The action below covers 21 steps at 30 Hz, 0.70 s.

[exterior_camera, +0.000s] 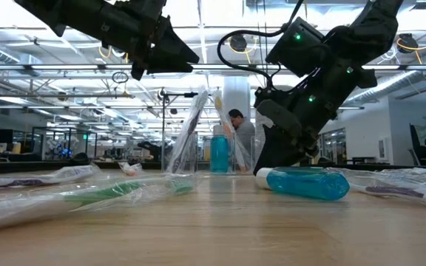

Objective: Pick & Place toothbrushing station
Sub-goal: Put the top blue mouthwash into the transparent organizer

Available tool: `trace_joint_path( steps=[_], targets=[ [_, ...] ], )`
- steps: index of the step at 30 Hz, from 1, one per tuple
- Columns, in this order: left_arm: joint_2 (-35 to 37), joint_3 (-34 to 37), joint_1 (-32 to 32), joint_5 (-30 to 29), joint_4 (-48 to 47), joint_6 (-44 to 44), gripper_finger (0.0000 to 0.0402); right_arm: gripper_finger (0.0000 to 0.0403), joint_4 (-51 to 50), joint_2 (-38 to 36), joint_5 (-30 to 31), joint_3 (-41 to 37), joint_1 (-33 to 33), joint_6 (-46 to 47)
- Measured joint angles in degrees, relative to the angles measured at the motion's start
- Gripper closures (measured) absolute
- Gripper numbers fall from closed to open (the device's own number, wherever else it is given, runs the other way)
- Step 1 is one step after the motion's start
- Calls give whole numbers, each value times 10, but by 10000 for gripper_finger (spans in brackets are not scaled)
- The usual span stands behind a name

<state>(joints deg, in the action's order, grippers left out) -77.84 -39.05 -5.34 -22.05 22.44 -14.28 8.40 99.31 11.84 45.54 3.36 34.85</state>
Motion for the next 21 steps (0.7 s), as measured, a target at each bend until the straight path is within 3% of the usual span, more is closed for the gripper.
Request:
trace_joint_path(
  steps=[14, 21],
  targets=[
    [0, 0, 0, 0, 0, 0, 245, 309, 32, -26, -22, -1, 2, -45],
    [2, 0, -6, 1, 0, 4, 245, 305, 184, -34, -32, -1, 6, -118]
  ],
)
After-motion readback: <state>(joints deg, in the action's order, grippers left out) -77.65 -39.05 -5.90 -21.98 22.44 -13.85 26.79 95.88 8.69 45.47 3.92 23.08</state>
